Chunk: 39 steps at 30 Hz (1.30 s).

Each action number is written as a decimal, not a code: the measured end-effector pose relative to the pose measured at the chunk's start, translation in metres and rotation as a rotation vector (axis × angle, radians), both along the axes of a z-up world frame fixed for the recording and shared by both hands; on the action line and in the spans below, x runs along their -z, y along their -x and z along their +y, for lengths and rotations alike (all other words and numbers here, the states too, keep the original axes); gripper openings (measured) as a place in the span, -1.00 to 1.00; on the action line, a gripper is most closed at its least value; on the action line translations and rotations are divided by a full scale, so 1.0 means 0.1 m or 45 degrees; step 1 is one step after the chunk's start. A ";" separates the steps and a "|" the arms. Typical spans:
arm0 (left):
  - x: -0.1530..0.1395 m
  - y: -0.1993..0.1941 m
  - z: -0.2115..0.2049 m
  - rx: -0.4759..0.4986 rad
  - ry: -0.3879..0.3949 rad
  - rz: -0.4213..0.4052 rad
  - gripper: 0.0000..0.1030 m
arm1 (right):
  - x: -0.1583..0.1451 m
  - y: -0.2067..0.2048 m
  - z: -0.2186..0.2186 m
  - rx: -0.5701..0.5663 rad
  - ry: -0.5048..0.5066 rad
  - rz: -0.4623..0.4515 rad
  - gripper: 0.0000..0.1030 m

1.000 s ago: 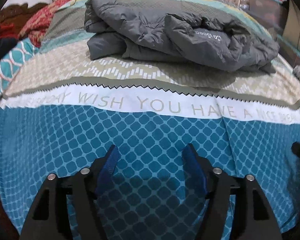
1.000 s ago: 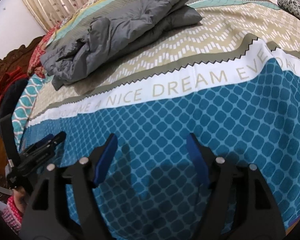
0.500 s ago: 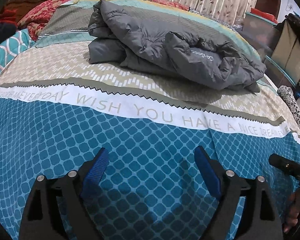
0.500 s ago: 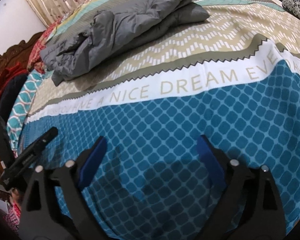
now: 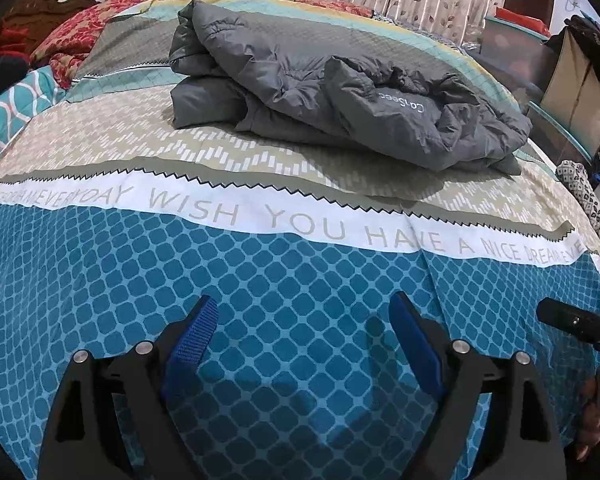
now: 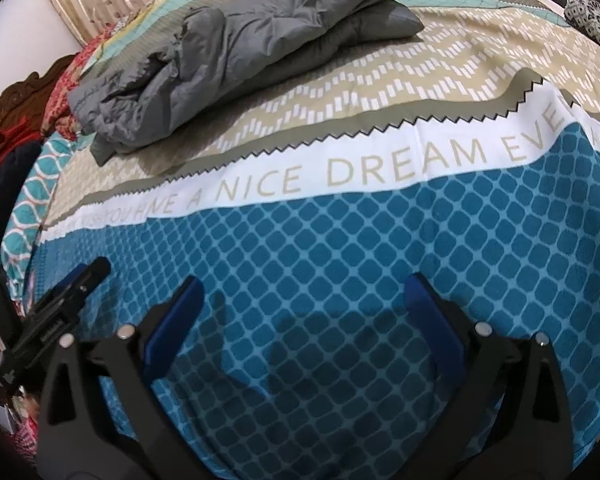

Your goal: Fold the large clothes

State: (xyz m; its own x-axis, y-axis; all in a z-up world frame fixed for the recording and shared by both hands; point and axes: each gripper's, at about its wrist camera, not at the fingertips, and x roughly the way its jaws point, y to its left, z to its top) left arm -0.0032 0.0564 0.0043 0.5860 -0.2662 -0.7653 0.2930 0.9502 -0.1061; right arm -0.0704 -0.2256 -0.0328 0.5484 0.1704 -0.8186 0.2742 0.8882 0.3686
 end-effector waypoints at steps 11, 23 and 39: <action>0.03 -0.02 0.03 0.005 0.028 0.010 0.88 | 0.01 -0.03 -0.04 0.027 -0.027 -0.003 0.88; 0.04 -0.02 0.03 0.013 0.033 0.014 0.89 | 0.02 -0.08 0.01 0.025 0.005 0.010 0.88; 0.06 -0.03 0.01 0.037 0.043 0.013 0.94 | 0.06 -0.13 0.03 0.023 0.054 0.040 0.91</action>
State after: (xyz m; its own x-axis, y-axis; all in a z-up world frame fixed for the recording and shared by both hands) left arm 0.0003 0.0570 -0.0012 0.5697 -0.3089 -0.7616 0.3195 0.9370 -0.1410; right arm -0.0576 -0.2228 -0.0386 0.5249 0.1256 -0.8419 0.3013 0.8976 0.3217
